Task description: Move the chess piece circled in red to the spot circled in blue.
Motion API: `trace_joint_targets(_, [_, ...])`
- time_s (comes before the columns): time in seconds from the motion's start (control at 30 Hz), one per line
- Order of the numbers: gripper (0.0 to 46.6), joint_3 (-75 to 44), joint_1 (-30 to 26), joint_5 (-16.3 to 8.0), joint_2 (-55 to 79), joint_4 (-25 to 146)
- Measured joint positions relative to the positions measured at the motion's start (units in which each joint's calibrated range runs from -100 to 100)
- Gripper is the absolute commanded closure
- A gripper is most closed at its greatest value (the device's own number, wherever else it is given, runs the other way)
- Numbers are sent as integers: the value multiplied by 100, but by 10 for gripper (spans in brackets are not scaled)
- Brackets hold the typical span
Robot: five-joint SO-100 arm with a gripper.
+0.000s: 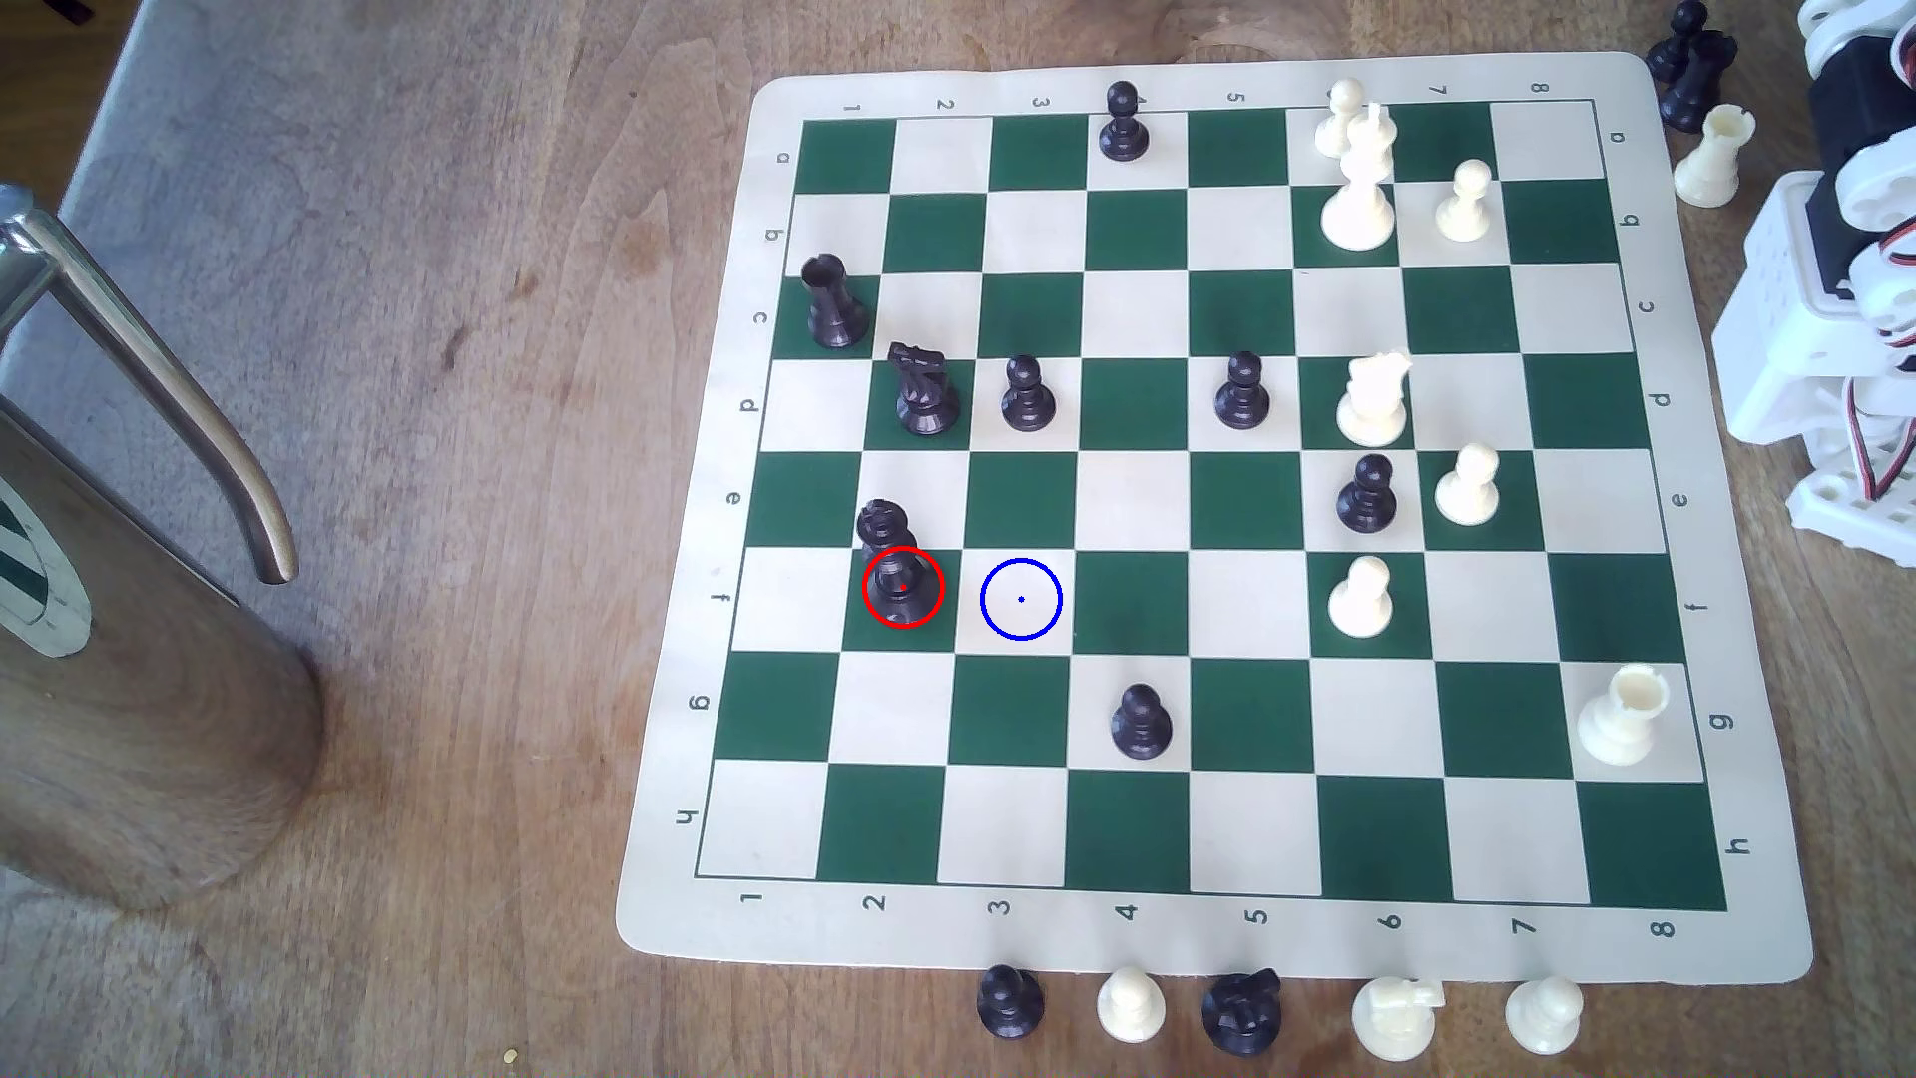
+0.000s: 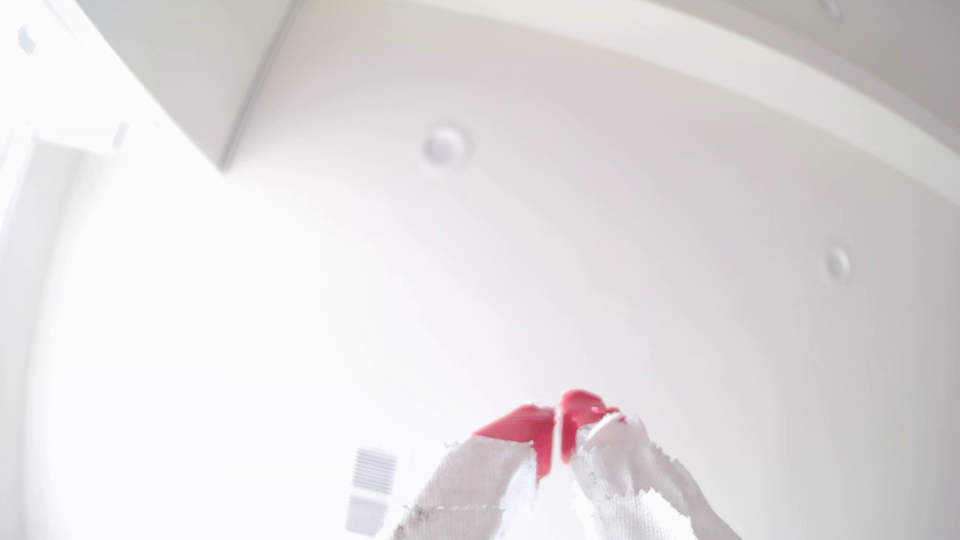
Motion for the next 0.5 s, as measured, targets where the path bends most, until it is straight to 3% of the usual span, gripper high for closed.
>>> trace_joint_targets(0.27, [454,0,0,-215,0,167])
trace_joint_targets(0.37, [424,-244,-22,-239,0,1450])
trace_joint_targets(0.5, [423,-732,-111,-269,0,3187])
